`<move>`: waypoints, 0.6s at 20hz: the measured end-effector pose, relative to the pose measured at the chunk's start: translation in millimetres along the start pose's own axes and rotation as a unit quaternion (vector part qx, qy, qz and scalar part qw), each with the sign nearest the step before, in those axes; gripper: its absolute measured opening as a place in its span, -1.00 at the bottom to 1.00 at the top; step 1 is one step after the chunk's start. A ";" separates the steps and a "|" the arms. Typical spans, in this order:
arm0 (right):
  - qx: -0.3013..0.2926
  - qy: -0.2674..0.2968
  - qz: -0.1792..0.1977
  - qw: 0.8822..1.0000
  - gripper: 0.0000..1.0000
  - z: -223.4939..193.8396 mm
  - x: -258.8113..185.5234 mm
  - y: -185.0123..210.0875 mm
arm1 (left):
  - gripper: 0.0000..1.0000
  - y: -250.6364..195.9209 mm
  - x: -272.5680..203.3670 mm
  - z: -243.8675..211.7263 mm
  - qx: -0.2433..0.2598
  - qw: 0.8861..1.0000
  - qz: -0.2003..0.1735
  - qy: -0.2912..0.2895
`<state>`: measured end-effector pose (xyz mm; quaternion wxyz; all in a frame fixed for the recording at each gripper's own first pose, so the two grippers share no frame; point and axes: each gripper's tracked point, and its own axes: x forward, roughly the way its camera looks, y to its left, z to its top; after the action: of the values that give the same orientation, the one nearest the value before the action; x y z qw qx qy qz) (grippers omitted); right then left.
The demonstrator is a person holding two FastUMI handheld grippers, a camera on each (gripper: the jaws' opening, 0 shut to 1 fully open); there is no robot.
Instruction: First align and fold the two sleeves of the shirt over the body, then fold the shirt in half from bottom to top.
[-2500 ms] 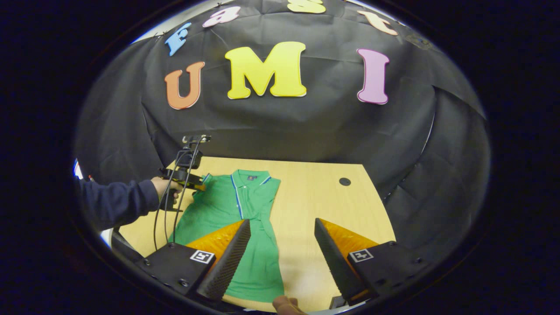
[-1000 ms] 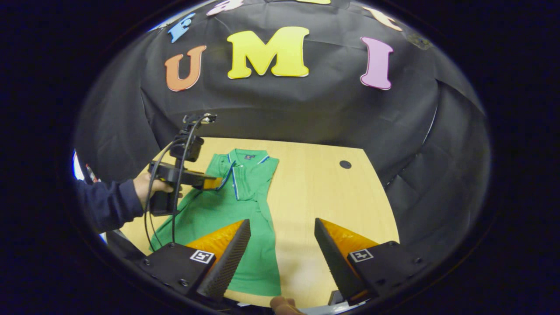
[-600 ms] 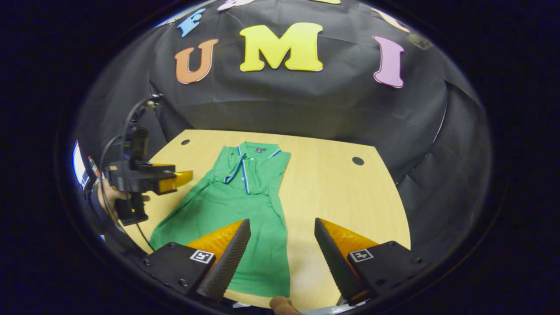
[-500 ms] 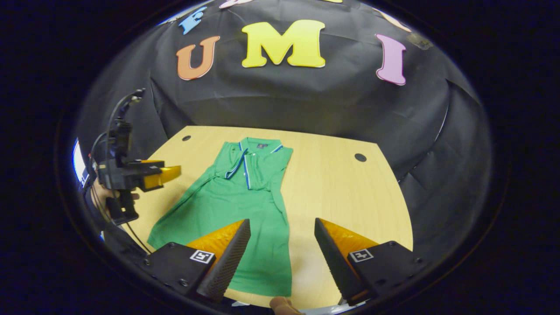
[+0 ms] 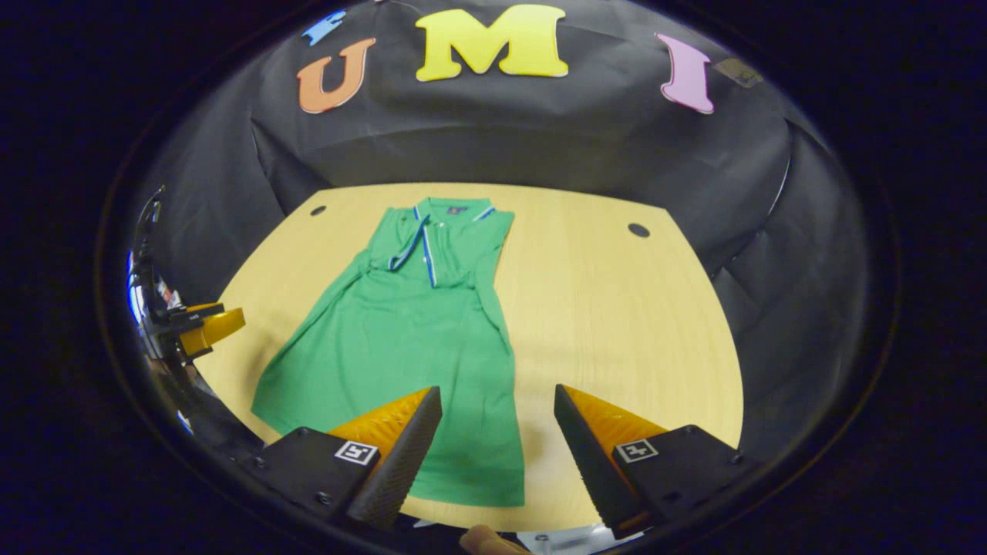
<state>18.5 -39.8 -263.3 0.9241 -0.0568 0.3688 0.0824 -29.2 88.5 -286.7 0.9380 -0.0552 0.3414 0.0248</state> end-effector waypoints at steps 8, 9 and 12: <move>0.044 0.152 0.005 0.987 0.92 -94.1 17.3 -1.7 | 0.98 1.2 -9.9 -88.8 -0.011 0.990 0.004 0.139; 0.053 0.165 0.002 0.985 0.86 -101.8 19.4 -5.4 | 0.97 1.4 -10.5 -96.6 -0.010 0.988 0.005 0.151; 0.073 0.207 -0.007 0.976 0.86 -126.7 22.8 -14.3 | 0.98 -3.6 -15.3 -120.9 -0.014 0.978 0.001 0.206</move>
<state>-47.6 -72.3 -369.9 0.8302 -0.0080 0.5563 0.0351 -117.7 70.2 -368.5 0.8466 -0.0721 0.5270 0.0192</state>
